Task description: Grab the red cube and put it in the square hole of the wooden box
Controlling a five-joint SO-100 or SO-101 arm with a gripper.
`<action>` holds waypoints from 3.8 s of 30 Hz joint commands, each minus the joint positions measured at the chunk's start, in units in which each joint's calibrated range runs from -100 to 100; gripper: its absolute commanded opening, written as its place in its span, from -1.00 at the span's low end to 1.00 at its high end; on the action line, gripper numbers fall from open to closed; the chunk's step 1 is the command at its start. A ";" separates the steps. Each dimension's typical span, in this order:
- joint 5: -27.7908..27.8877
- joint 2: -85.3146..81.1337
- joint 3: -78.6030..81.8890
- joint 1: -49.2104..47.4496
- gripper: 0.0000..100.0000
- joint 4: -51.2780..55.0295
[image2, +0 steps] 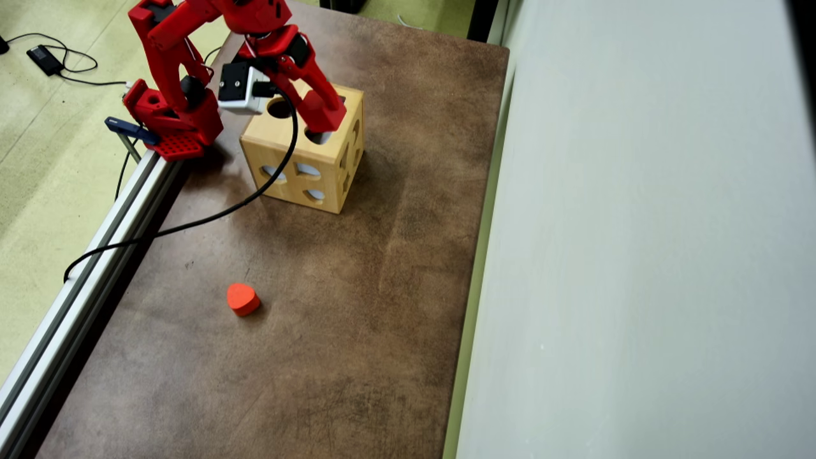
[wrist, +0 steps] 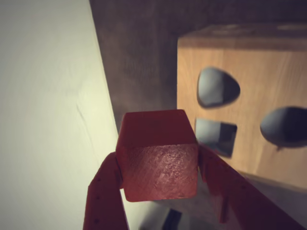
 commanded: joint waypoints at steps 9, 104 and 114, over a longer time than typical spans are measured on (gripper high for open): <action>-1.37 -9.83 17.50 -4.54 -0.97 0.65; -5.86 6.23 15.71 -8.48 -0.97 -2.73; -5.37 5.21 18.93 -7.96 -0.97 -2.89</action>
